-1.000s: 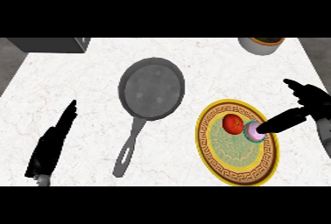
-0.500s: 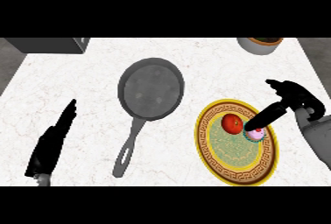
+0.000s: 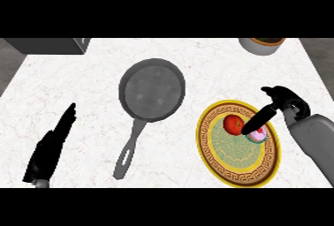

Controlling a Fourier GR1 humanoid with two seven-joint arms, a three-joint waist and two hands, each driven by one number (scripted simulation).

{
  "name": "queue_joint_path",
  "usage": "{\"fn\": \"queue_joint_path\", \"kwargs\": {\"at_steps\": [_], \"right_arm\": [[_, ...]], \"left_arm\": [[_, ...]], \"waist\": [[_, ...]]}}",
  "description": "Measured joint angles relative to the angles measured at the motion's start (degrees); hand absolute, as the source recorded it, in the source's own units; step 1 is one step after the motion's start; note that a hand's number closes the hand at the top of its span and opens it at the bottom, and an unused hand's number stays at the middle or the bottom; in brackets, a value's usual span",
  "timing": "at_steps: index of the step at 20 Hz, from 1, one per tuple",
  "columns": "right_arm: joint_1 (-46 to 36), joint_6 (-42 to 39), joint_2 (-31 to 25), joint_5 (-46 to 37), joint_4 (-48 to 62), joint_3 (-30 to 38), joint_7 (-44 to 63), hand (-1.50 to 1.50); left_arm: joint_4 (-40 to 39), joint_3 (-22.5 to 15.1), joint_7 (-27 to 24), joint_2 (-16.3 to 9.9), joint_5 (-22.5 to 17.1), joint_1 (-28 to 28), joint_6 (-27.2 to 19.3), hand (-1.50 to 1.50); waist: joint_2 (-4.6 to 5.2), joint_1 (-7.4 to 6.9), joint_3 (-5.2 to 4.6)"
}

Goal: Pick the cupcake from the plate and place it in the pan

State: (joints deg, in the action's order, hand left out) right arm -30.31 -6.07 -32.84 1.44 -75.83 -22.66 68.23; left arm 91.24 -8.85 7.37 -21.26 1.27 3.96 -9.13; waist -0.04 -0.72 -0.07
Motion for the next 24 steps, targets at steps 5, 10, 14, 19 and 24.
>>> {"fn": "queue_joint_path", "kwargs": {"at_steps": [5, 10, 14, 19, 24], "right_arm": [[0.9, -0.1, 0.5, 0.3, 0.5, -0.8, 0.0, -1.50], [1.6, 0.0, 1.2, -0.3, 2.0, -1.3, -0.7, -1.50], [2.3, 0.4, 3.3, -2.1, 3.7, -2.1, -1.3, -1.50], [1.9, 0.4, 5.3, -4.0, 7.9, -1.6, -2.5, -1.50], [3.4, 0.7, 7.0, -6.3, 9.3, -0.5, -3.9, 1.50]], "left_arm": [[0.2, 0.2, 0.4, 0.7, 0.7, 0.1, -0.3, 0.00], [1.1, 0.6, 0.9, 0.9, 1.0, 0.6, 0.2, 0.00], [-0.1, 0.8, -0.6, 1.6, 1.7, 0.7, 0.4, 0.00], [0.8, 1.6, 0.6, 1.5, 1.7, 0.3, 1.4, 0.00], [0.6, 2.2, 1.3, 2.4, 2.4, -0.4, 1.8, 0.00]], "waist": [[-0.07, 0.43, 0.01], [-0.05, 0.42, 0.04], [-0.01, 0.45, 0.03], [0.03, 0.35, 0.05], [0.01, 0.53, 0.06]]}}
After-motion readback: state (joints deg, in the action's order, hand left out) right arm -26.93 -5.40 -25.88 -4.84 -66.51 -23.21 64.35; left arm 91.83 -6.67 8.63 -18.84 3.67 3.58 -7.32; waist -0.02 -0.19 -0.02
